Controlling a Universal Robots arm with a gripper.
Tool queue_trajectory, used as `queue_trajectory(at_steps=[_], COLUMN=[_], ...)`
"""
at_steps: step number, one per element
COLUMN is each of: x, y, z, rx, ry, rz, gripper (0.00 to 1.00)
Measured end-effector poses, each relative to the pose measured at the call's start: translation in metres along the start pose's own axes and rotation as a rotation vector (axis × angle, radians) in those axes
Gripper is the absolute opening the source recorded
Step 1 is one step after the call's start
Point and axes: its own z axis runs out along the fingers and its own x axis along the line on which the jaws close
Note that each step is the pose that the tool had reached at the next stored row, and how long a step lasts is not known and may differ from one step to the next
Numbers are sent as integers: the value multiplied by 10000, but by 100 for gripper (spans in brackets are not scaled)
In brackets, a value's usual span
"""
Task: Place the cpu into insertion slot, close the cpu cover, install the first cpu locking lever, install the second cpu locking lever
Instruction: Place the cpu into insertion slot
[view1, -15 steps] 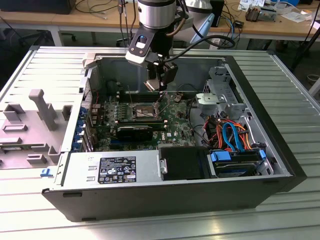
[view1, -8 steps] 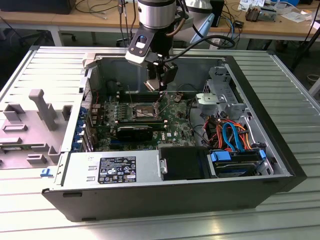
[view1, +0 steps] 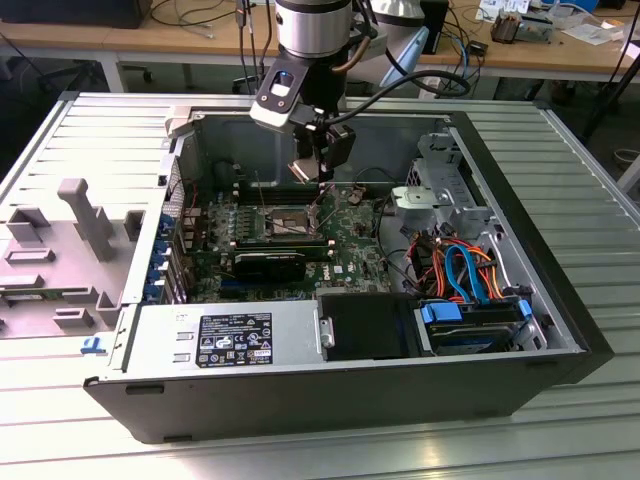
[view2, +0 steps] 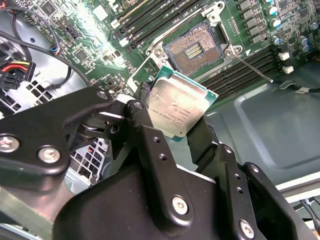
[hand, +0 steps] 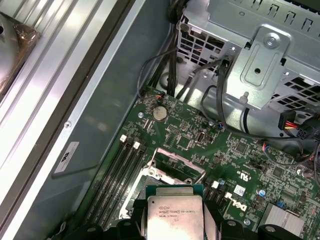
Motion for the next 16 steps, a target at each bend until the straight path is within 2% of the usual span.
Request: queue_trajectory(at_steps=[16], x=[0], y=[0], z=[0], rx=[-4], ry=[-14], rz=[164], gripper=[54])
